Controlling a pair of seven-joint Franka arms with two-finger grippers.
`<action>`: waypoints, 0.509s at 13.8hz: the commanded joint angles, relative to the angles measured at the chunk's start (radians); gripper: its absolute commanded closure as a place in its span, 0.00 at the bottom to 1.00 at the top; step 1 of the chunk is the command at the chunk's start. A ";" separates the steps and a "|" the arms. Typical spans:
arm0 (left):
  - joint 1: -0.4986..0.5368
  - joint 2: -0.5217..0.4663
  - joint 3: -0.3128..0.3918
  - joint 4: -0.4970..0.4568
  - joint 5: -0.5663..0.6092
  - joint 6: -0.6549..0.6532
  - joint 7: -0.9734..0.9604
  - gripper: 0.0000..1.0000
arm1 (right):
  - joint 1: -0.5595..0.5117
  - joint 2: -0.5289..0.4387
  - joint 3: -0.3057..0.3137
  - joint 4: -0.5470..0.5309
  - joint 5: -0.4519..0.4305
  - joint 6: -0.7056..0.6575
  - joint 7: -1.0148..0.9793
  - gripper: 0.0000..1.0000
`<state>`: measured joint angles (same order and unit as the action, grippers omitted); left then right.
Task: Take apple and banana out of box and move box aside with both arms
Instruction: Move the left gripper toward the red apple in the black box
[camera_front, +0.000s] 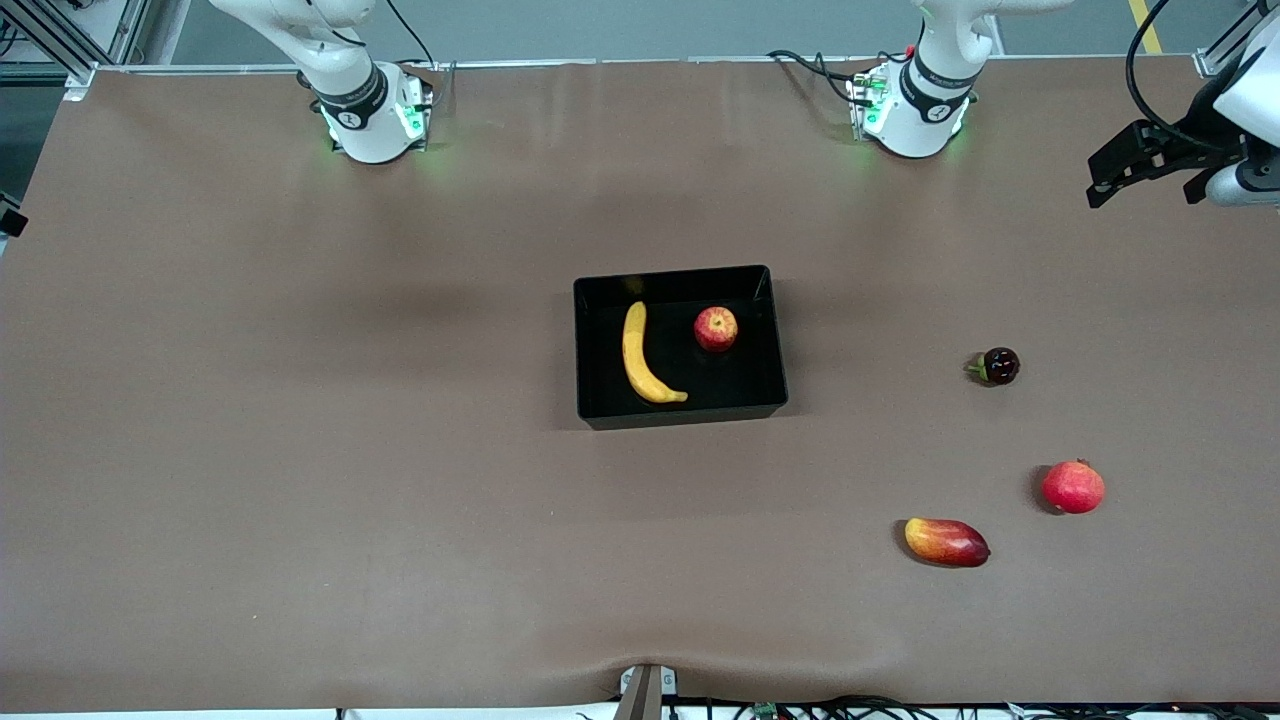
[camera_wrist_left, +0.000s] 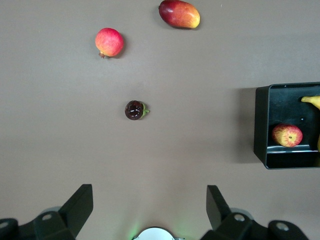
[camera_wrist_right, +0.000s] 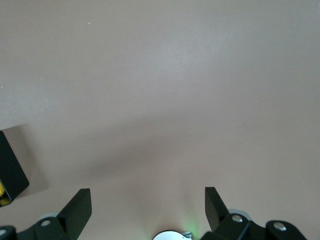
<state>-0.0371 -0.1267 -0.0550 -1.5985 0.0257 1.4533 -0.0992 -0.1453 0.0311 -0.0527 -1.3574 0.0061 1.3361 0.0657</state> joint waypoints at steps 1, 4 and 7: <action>-0.004 0.007 -0.002 0.023 -0.012 -0.011 -0.002 0.00 | -0.011 0.000 0.008 0.011 0.012 -0.003 -0.012 0.00; -0.004 0.007 -0.017 0.029 0.002 -0.013 -0.004 0.00 | -0.010 0.000 0.008 0.009 0.012 -0.003 -0.012 0.00; -0.004 0.036 -0.037 0.069 0.020 -0.033 -0.011 0.00 | -0.011 0.000 0.008 0.007 0.014 -0.005 -0.012 0.00</action>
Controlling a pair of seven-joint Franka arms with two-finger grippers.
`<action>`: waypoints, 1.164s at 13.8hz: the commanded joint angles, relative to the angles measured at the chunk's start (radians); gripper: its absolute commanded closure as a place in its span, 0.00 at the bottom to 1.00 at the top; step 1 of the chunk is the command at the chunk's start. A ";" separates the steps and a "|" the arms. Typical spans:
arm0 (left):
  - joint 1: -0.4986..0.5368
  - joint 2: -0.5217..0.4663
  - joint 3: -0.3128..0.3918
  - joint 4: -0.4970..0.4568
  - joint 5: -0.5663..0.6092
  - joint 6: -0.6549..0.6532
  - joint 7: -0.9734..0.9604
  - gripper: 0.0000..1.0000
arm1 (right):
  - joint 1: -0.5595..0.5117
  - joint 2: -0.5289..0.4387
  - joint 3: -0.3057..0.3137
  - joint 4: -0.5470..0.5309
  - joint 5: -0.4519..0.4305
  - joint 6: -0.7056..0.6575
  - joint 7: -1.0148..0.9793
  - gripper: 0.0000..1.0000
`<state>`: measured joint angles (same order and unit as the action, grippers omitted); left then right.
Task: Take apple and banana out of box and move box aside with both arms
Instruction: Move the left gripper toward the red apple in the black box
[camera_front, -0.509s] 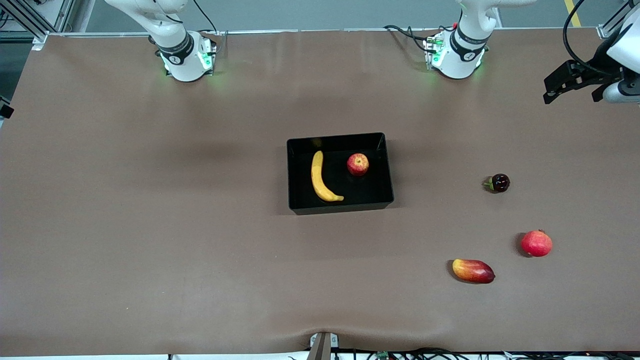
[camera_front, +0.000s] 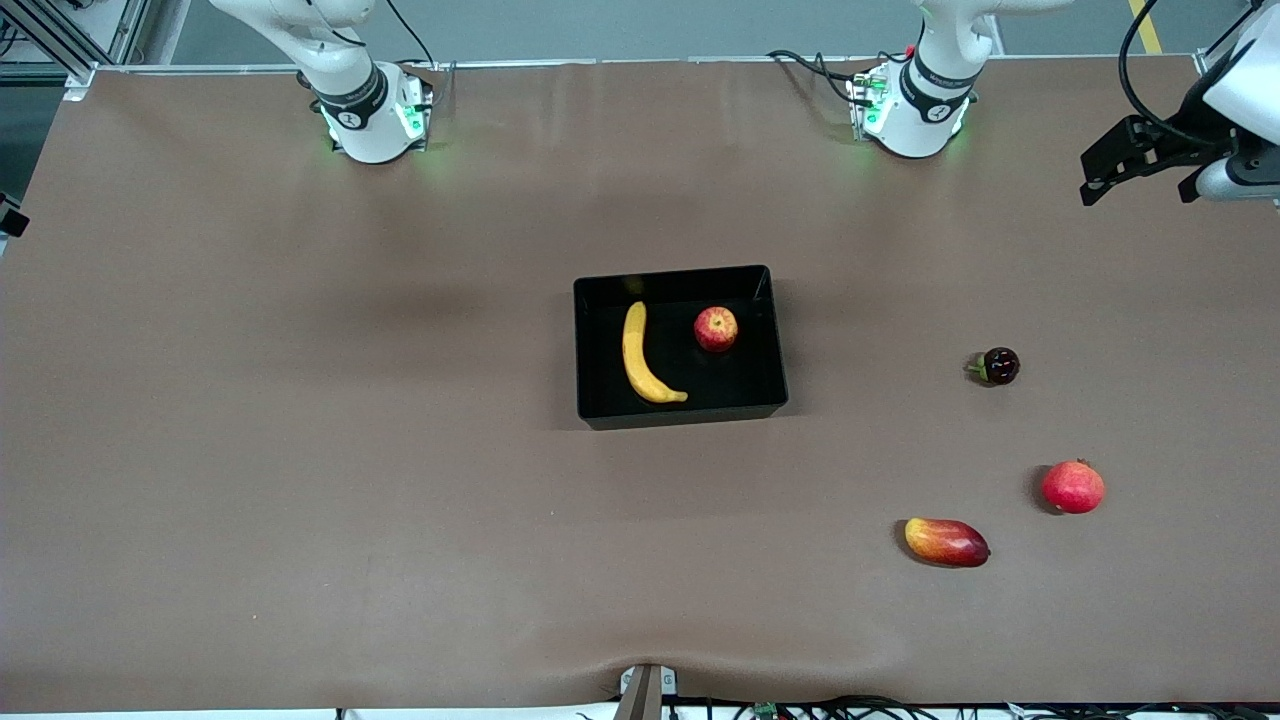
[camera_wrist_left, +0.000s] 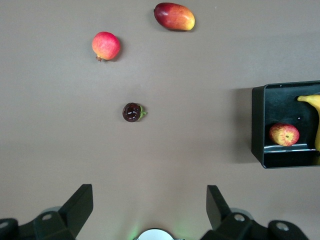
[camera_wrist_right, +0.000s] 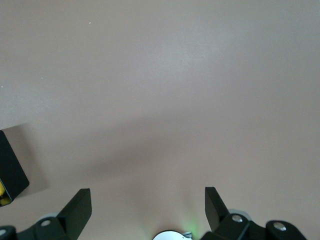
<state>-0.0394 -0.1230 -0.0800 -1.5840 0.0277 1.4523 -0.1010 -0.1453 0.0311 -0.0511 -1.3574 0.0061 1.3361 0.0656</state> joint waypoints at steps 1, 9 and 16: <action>-0.004 0.036 -0.015 0.055 0.011 -0.032 -0.014 0.00 | -0.011 0.000 0.007 0.009 0.014 -0.005 -0.012 0.00; -0.025 0.222 -0.246 0.107 0.014 -0.026 -0.284 0.00 | -0.008 0.000 0.008 0.007 0.012 -0.003 -0.012 0.00; -0.224 0.416 -0.270 0.035 0.018 0.210 -0.718 0.00 | -0.007 0.000 0.008 0.006 0.014 -0.003 -0.012 0.00</action>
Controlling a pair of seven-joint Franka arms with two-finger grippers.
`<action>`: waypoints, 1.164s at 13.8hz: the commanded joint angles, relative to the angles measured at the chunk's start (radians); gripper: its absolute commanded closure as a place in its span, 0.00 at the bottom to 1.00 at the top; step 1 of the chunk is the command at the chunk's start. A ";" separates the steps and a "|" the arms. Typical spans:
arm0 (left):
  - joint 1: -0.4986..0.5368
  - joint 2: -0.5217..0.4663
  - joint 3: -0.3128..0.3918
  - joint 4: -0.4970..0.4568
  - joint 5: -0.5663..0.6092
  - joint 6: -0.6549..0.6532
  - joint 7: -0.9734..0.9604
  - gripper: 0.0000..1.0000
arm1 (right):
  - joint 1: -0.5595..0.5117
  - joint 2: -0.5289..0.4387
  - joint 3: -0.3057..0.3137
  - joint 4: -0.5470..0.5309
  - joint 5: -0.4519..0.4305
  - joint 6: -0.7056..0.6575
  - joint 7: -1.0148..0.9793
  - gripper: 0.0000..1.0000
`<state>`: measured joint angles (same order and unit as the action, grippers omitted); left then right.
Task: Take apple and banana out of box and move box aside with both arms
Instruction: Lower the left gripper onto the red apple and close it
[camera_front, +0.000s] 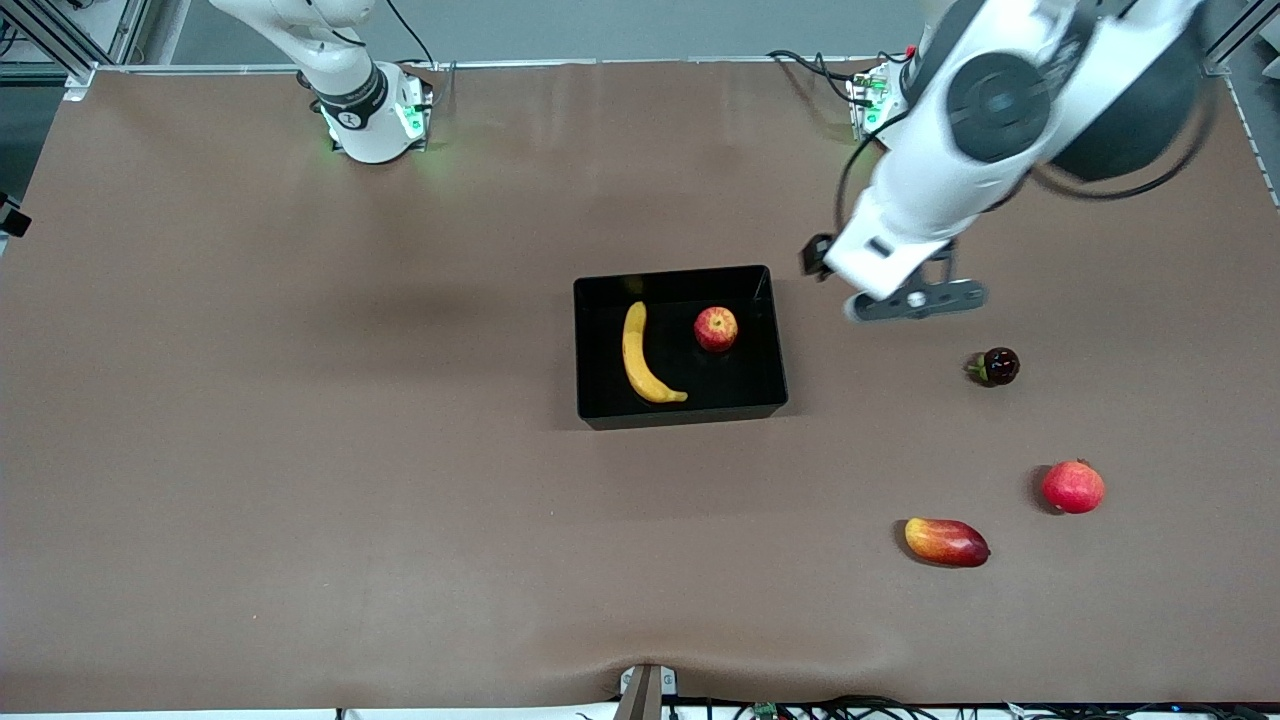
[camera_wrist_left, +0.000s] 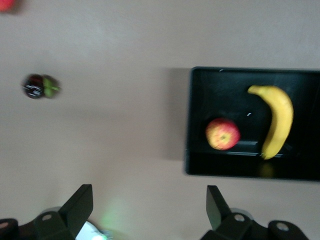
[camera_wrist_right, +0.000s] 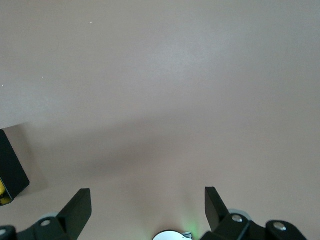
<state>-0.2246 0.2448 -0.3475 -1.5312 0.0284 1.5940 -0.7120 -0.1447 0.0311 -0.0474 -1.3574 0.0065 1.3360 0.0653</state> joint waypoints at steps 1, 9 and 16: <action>-0.053 0.072 -0.002 -0.038 0.019 0.117 -0.144 0.00 | -0.006 0.000 0.004 0.006 0.013 -0.003 -0.010 0.00; -0.165 0.255 -0.001 -0.144 0.077 0.398 -0.424 0.00 | -0.006 0.000 0.006 0.006 0.013 -0.008 -0.010 0.00; -0.220 0.372 -0.002 -0.142 0.202 0.420 -0.681 0.00 | -0.001 0.000 0.006 0.006 0.013 -0.008 -0.010 0.00</action>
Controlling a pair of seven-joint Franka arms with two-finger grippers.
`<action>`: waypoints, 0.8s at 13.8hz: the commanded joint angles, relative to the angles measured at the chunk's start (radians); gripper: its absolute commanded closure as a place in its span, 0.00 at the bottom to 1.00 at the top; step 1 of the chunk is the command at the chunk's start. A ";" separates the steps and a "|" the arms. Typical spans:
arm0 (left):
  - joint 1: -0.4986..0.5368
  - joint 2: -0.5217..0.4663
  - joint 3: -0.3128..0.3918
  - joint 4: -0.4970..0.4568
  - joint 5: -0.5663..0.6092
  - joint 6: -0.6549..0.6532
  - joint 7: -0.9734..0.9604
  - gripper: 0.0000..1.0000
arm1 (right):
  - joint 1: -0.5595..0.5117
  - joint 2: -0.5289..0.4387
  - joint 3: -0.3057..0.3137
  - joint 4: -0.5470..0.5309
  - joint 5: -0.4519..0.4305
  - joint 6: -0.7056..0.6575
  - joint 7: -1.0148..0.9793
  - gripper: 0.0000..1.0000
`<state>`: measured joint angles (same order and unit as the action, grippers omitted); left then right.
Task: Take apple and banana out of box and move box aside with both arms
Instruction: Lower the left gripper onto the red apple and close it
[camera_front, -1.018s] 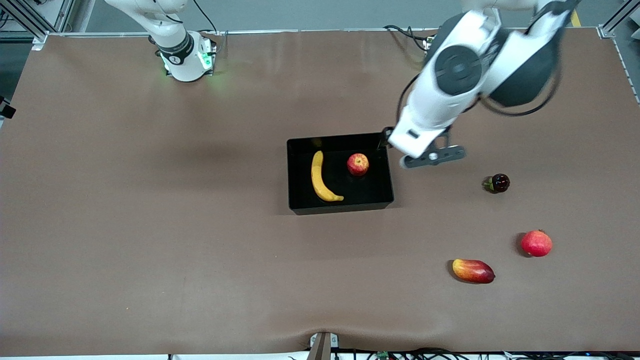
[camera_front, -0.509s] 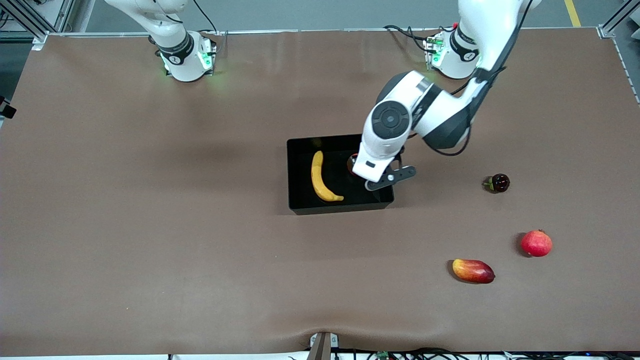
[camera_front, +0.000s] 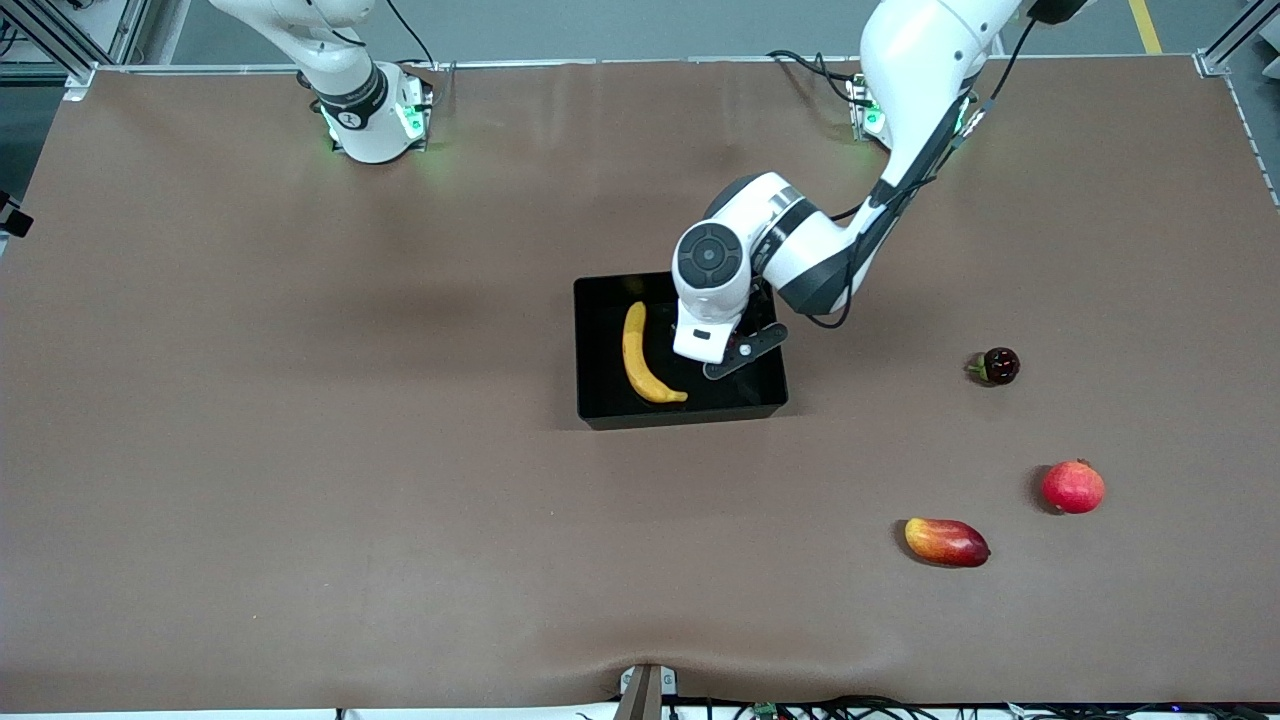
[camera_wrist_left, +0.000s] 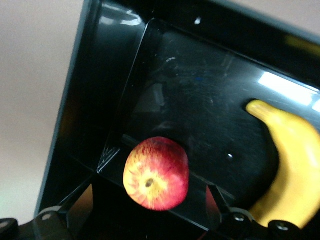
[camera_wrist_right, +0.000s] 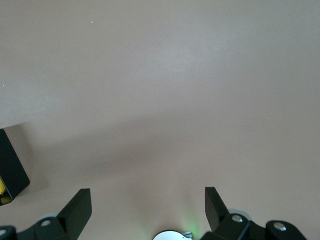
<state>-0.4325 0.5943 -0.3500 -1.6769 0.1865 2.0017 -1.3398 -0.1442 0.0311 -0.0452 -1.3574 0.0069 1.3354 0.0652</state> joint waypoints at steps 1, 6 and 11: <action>-0.021 0.033 0.000 0.003 0.059 0.017 -0.065 0.00 | -0.002 0.000 0.004 0.006 0.013 -0.009 -0.010 0.00; -0.025 0.090 0.000 0.003 0.070 0.067 -0.102 0.00 | 0.009 0.001 0.005 0.006 0.010 -0.001 -0.010 0.00; -0.023 0.099 -0.001 0.011 0.067 0.069 -0.111 1.00 | 0.012 0.003 0.005 0.006 0.010 -0.001 -0.010 0.00</action>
<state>-0.4502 0.6962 -0.3499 -1.6768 0.2324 2.0655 -1.4190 -0.1356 0.0318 -0.0379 -1.3574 0.0077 1.3349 0.0649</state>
